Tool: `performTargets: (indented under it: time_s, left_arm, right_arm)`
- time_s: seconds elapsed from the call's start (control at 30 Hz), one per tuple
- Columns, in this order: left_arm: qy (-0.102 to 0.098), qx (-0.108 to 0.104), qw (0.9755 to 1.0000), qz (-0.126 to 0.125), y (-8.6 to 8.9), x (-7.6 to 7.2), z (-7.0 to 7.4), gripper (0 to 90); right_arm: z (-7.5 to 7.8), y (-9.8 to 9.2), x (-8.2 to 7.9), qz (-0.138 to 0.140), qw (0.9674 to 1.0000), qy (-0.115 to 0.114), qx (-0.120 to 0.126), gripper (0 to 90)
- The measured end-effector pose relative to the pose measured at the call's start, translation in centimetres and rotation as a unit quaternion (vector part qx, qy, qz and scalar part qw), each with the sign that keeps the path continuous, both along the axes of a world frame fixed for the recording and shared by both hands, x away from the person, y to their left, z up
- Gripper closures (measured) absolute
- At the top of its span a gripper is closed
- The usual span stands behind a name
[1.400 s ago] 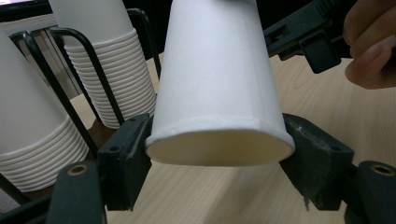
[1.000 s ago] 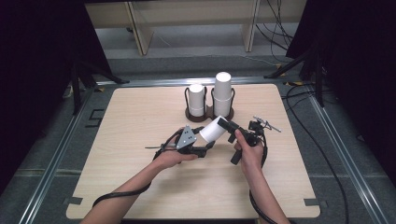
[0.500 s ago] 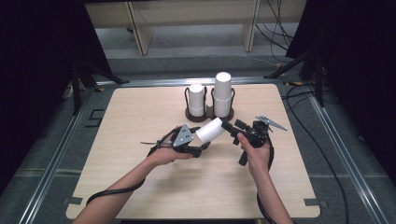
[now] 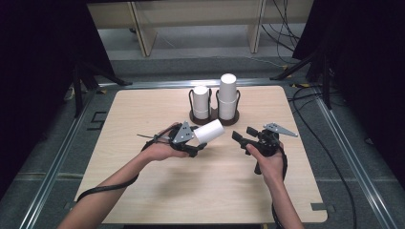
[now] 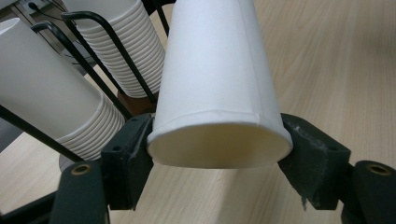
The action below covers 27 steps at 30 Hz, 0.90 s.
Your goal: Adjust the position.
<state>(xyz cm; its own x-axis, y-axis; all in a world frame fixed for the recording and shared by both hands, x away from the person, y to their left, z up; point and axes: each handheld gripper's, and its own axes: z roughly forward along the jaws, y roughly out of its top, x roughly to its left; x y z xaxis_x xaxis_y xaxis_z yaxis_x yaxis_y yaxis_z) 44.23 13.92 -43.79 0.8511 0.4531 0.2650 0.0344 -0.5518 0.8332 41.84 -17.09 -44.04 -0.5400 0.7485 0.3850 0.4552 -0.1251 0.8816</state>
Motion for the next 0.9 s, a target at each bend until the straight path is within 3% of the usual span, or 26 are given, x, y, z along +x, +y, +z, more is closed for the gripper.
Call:
performTargets:
  time_s: [0.03, 0.07, 0.1, 0.13, 0.17, 0.2, 0.3, 0.37, 0.4, 0.5, 0.57, 0.67, 0.7, 0.77, 0.8, 0.9]
  left_arm:
    - [0.001, 0.014, 0.9999, -0.004, 0.2, 0.1, 0.2, 29.0]
    - [0.002, 0.006, 1.0, -0.001, 0.1, 0.1, 0.1, 29.0]
    - [0.002, 0.011, 0.9999, -0.002, 0.2, 0.1, 0.2, 29.0]
    - [0.004, 0.027, 0.9996, -0.009, 0.4, 0.2, 0.4, 29.0]
    - [0.004, 0.027, 0.9996, -0.009, 0.4, 0.2, 0.4, 29.0]
    - [0.004, 0.031, 0.9994, -0.01, 0.4, 0.3, 0.5, 29.0]
    - [0.007, 0.041, 0.999, -0.015, 0.4, 0.3, 0.6, 29.1]
    - [0.005, 0.051, 0.9985, -0.018, 0.5, 0.3, 0.8, 29.1]
    - [0.006, 0.054, 0.9983, -0.02, 0.5, 0.3, 0.8, 29.0]
    - [0.009, 0.066, 0.9975, -0.024, 0.5, 0.4, 1.0, 29.0]
    - [0.01, 0.077, 0.9965, -0.029, 0.6, 0.5, 1.2, 29.0]
    - [0.007, 0.082, 0.996, -0.034, 0.7, 0.7, 1.3, 29.0]
    - [0.008, 0.091, 0.9952, -0.036, 0.7, 0.7, 1.4, 29.0]
    - [0.007, 0.096, 0.9945, -0.041, 0.7, 0.9, 1.5, 29.0]
    - [0.008, 0.1, 0.994, -0.045, 0.7, 0.9, 1.6, 29.0]
    - [0.01, 0.11, 0.9924, -0.053, 0.8, 1.0, 1.9, 29.0]
  right_arm:
    - [0.0, 0.0, -0.1, 0.002, 0.9999, -0.008, -0.015, 21.8]
    - [0.0, 0.2, -0.3, 0.008, 0.9999, 0.003, -0.007, 21.2]
    - [-0.1, 0.1, -0.2, 0.009, 0.9996, -0.013, -0.022, 21.0]
    - [-0.2, 0.3, -0.4, 0.008, 0.9994, -0.01, -0.031, 21.0]
    - [-0.2, 0.3, -0.4, 0.008, 0.9994, -0.01, -0.031, 21.0]
    - [-0.3, 0.2, -0.3, 0.01, 0.9985, -0.021, -0.049, 21.0]
    - [-0.3, 0.4, -0.5, 0.011, 0.9983, -0.021, -0.054, 22.0]
    - [-0.4, 0.5, -0.7, 0.012, 0.997, -0.025, -0.072, 22.2]
    - [-0.4, 0.6, -0.8, 0.014, 0.9974, -0.019, -0.068, 22.2]
    - [-0.6, 0.5, -0.6, 0.022, 0.9961, -0.034, -0.079, 22.3]
    - [-0.7, 0.4, -0.8, 0.022, 0.9968, -0.027, -0.072, 22.6]
    - [-0.8, 0.2, -0.8, 0.02, 0.9955, -0.033, -0.087, 23.0]
    - [-0.8, 0.4, -1.0, 0.02, 0.9968, -0.015, -0.076, 23.4]
    - [-1.0, 0.4, -0.9, 0.019, 0.9966, -0.021, -0.078, 24.4]
    - [-1.1, 0.3, -0.8, 0.021, 0.9949, -0.036, -0.092, 25.3]
    - [-1.1, 0.3, -0.8, 0.021, 0.9943, -0.038, -0.097, 25.4]
